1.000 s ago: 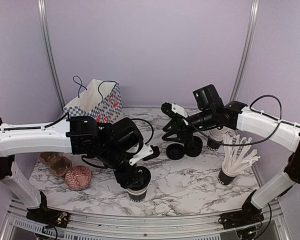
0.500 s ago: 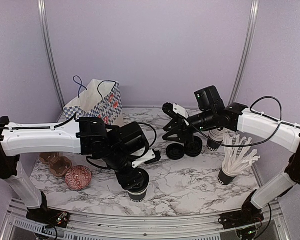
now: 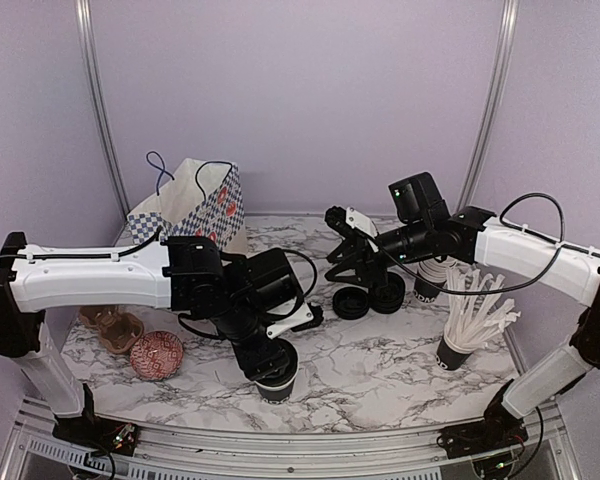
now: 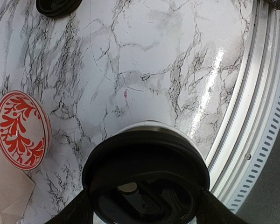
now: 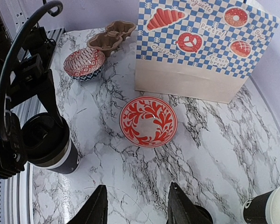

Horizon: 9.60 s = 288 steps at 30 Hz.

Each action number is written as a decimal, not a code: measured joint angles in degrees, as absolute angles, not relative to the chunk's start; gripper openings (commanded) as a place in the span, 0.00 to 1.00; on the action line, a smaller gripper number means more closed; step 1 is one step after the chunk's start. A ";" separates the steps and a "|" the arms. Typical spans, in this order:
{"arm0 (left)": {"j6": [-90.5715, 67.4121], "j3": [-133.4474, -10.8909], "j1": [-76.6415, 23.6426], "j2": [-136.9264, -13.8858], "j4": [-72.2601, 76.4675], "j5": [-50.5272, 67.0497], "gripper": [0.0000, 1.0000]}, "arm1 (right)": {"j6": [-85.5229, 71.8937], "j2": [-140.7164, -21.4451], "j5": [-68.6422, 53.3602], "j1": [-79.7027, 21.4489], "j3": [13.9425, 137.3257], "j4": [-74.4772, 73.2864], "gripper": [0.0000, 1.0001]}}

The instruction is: Pack the takeout coffee

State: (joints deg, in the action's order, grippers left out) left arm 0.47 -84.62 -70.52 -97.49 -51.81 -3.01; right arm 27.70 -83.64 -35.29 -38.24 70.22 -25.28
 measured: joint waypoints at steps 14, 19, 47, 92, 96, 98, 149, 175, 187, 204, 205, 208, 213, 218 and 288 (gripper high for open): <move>1.37 -86.46 -70.67 -99.44 -52.12 -2.39 0.73 | 27.73 -83.64 -35.29 -38.24 69.78 -25.12 0.42; 1.72 -86.87 -71.20 -100.44 -52.16 -2.42 0.74 | 27.75 -83.64 -35.29 -38.24 69.78 -25.06 0.42; -1.26 -87.88 -73.89 -97.08 -51.86 -11.44 0.99 | 26.41 -84.36 -34.76 -38.24 76.42 -30.13 0.40; -43.38 -51.48 -66.59 -78.28 -13.52 -2.37 0.68 | 16.78 -107.00 -56.34 -45.93 78.15 -48.62 0.33; -43.16 -50.81 -65.98 -79.46 -12.73 -1.89 0.65 | 16.10 -107.92 -56.36 -45.98 79.20 -48.49 0.32; -43.07 -50.57 -65.76 -79.99 -11.53 -1.43 0.64 | 15.97 -108.53 -56.36 -46.02 79.57 -48.51 0.31; -47.99 -43.35 -67.48 -72.99 -2.13 -5.26 0.69 | 14.02 -106.61 -47.48 -43.33 86.65 -48.45 0.25; -58.11 -40.86 -67.72 -68.40 -11.81 -5.43 0.41 | 17.69 -109.43 -59.46 -47.66 77.91 -50.70 0.38; -58.08 -39.72 -67.72 -68.69 -11.00 -4.73 0.41 | 16.78 -111.81 -58.54 -47.97 79.26 -50.68 0.38; -60.10 -39.72 -67.72 -66.04 -11.09 -4.54 0.33 | 16.53 -111.87 -58.22 -48.05 79.64 -50.68 0.36; -60.18 -39.72 -67.72 -66.11 -11.07 -4.34 0.33 | 16.53 -111.87 -58.19 -48.05 79.66 -50.68 0.36; -60.20 -39.72 -67.72 -66.61 -11.03 -3.42 0.33 | 16.53 -111.87 -58.17 -48.05 79.68 -50.68 0.36; -60.16 -39.72 -67.85 -67.57 -10.87 -2.42 0.33 | 16.53 -111.87 -58.19 -48.05 79.68 -50.68 0.36; -60.03 -39.99 -67.88 -68.36 -10.35 -1.96 0.33 | 16.56 -111.87 -58.26 -48.05 79.68 -51.07 0.35; -57.19 -45.45 -69.49 -79.99 -5.06 -9.23 0.26 | 12.73 -113.51 -56.75 -47.79 83.26 -62.28 0.18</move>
State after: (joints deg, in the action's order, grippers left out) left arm -57.19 -45.45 -69.49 -79.99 -5.06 -9.23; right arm 12.73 -113.51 -56.75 -47.79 83.26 -62.28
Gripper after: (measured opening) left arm 0.261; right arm 0.177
